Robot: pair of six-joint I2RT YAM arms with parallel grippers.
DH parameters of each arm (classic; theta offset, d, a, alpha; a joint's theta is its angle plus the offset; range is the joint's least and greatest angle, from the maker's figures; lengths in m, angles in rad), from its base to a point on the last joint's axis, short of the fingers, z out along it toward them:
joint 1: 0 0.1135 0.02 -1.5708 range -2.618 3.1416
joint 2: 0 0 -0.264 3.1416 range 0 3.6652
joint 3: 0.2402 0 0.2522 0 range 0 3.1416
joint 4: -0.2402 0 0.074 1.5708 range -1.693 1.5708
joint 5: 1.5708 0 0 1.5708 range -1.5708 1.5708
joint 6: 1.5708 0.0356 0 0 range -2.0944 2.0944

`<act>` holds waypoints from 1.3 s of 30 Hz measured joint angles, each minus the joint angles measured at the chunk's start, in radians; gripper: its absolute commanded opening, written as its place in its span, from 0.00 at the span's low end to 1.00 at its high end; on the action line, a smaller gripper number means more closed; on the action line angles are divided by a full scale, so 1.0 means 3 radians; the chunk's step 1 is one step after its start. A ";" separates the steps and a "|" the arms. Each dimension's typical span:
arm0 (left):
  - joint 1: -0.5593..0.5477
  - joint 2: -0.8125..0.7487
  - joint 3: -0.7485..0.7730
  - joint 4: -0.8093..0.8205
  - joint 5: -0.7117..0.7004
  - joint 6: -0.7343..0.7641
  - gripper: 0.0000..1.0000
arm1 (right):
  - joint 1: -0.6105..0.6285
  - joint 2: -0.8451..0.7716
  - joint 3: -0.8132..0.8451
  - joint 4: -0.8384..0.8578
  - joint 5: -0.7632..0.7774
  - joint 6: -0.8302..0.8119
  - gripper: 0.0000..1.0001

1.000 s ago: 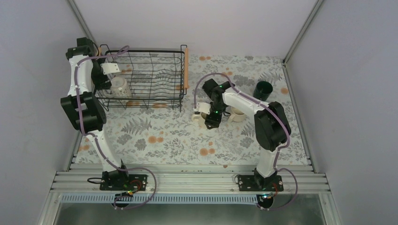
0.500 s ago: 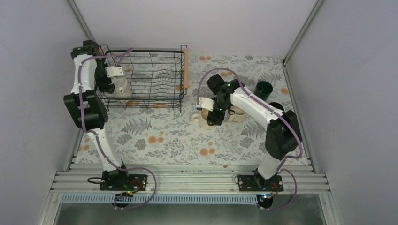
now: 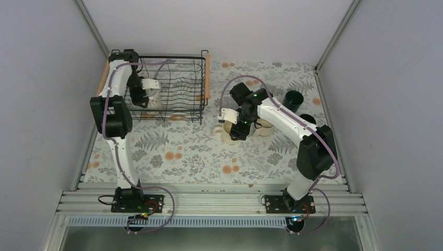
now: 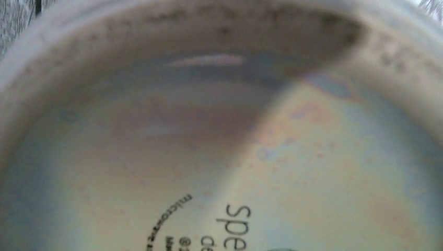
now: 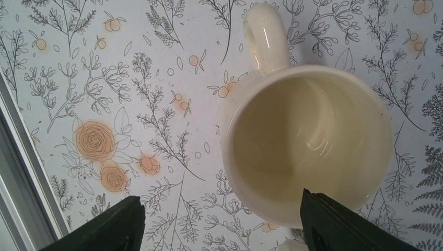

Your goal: Unload the cups from the dish rack

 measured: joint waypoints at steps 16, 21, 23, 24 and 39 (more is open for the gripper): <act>-0.0212 0.0151 0.0181 -0.0041 0.0155 -0.0100 0.95 | 0.0000 -0.0001 0.0000 -0.0022 0.0008 0.0039 0.77; -0.0090 0.0047 0.0080 0.0100 0.0125 -0.0046 0.91 | 0.0003 -0.0001 0.0010 -0.0037 0.0006 0.0058 0.76; -0.0056 -0.0011 -0.0018 0.0122 0.0108 -0.0038 0.89 | 0.0006 -0.0001 0.0034 -0.0058 0.0006 0.0074 0.76; -0.0046 -0.0031 -0.0061 0.0123 0.0103 -0.0031 0.87 | 0.0010 -0.0001 0.0046 -0.0066 0.0006 0.0083 0.76; -0.0083 -0.0048 -0.0202 0.0125 0.0127 0.0020 0.33 | 0.0072 -0.0001 0.0160 -0.0155 0.0057 0.0174 0.78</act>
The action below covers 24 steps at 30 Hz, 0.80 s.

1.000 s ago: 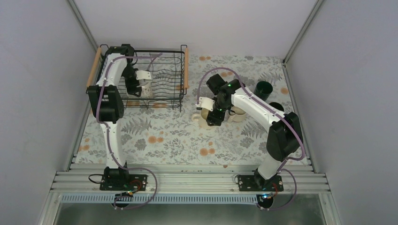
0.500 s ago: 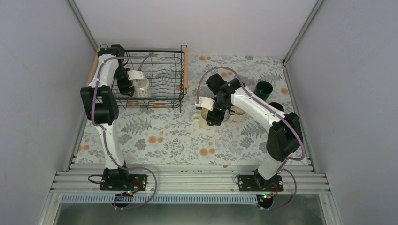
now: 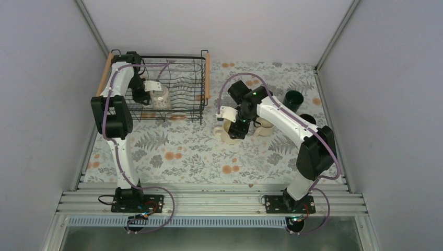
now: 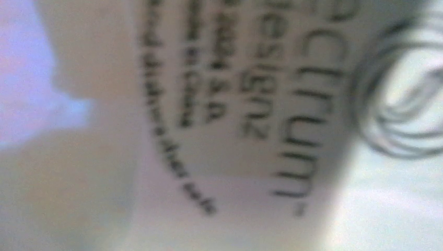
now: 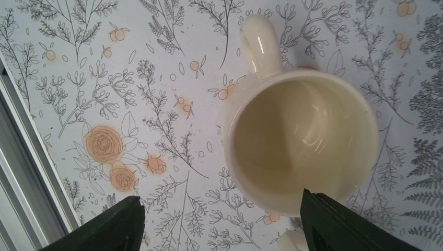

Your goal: Unload the cups from the dish rack

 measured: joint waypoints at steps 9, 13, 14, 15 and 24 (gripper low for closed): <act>0.0003 -0.0010 -0.0004 -0.0036 -0.0078 -0.0022 0.02 | 0.0023 0.0000 0.0257 -0.0004 0.0056 0.0066 0.77; -0.0005 -0.0015 0.0017 -0.0010 -0.0061 -0.0106 0.02 | 0.0031 0.0000 0.0360 -0.0001 0.0083 0.0103 0.79; -0.0014 -0.0022 0.0017 -0.0008 -0.0061 -0.0125 0.02 | 0.0038 0.0000 0.0399 -0.0003 0.0085 0.0121 0.79; -0.0017 -0.0032 0.0020 -0.0009 -0.0060 -0.0155 0.02 | 0.0045 0.0001 0.0437 -0.0004 0.0084 0.0135 0.80; -0.0053 -0.0439 0.0575 -0.0066 0.0557 -0.0488 0.02 | 0.0062 -0.0028 0.1072 0.0060 -0.0342 0.0094 0.99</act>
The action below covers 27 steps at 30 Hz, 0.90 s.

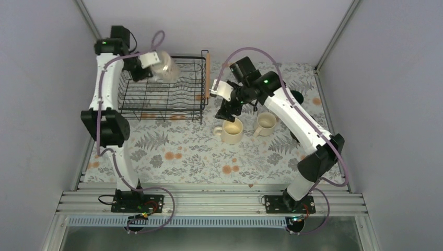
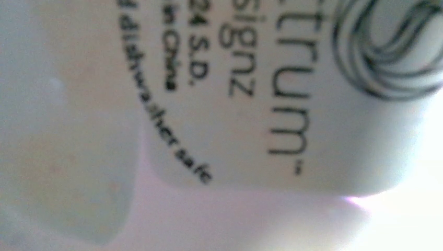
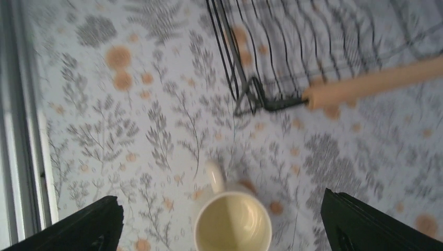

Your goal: Unload the cups from the dish rack

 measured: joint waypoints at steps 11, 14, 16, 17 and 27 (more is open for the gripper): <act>-0.0397 -0.1053 0.0134 0.0763 0.2270 -0.1047 0.02 | -0.0235 -0.0080 0.0875 0.0037 -0.1247 -0.0098 1.00; -0.0615 -0.1194 -0.0239 0.1242 0.2616 -0.1401 0.02 | -0.0440 -0.0097 0.0945 0.0140 -0.1500 -0.0053 1.00; -0.0708 -0.1225 -0.0453 0.1567 0.2742 -0.1633 0.02 | -0.0580 -0.0097 0.0996 0.0210 -0.1644 -0.0001 1.00; -0.0736 -0.1225 -0.0532 0.1709 0.2784 -0.1736 0.03 | -0.0656 -0.0094 0.1038 0.0239 -0.1723 0.0034 1.00; -0.0866 -0.1049 -0.0687 0.2405 0.3115 -0.2331 0.02 | -0.0988 -0.0118 0.1268 0.0416 -0.2406 0.0155 1.00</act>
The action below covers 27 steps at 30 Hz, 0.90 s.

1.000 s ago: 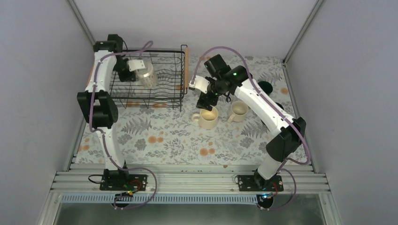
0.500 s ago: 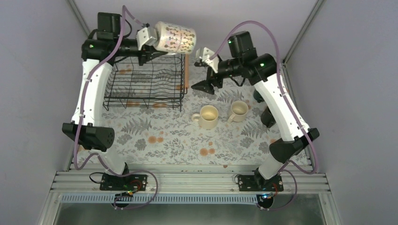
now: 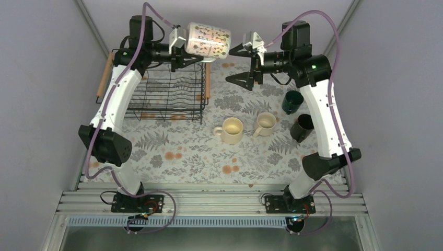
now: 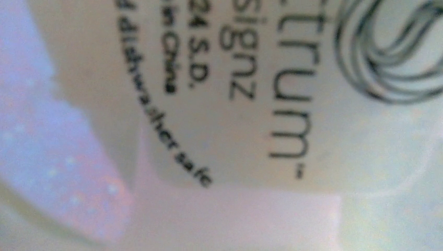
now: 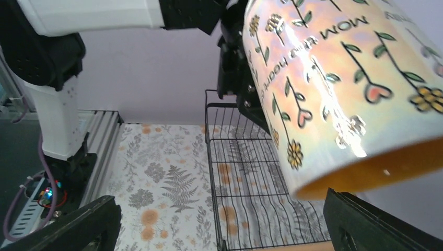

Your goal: Unload the cups from the dish rack

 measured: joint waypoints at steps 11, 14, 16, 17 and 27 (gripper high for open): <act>-0.0430 0.0245 -0.0024 0.0439 0.0423 -0.0472 0.02 | -0.0092 0.0083 0.0139 -0.0052 -0.0235 0.0045 0.57; -0.0498 0.0248 -0.0017 0.0496 0.0460 -0.0523 0.03 | -0.0109 0.0153 0.0158 -0.0033 -0.0310 0.0071 0.27; -0.0528 0.0248 -0.0013 0.0514 0.0454 -0.0552 0.05 | -0.0108 0.0189 0.0161 -0.0022 -0.0365 0.0089 0.11; -0.0529 0.0248 -0.0013 0.0514 0.0446 -0.0571 0.09 | -0.0108 0.0197 0.0161 -0.0032 -0.0413 0.0088 0.05; -0.0448 0.0366 0.0289 -0.0277 0.0153 0.0051 1.00 | -0.0111 0.0202 0.0131 0.0034 -0.0261 0.0137 0.03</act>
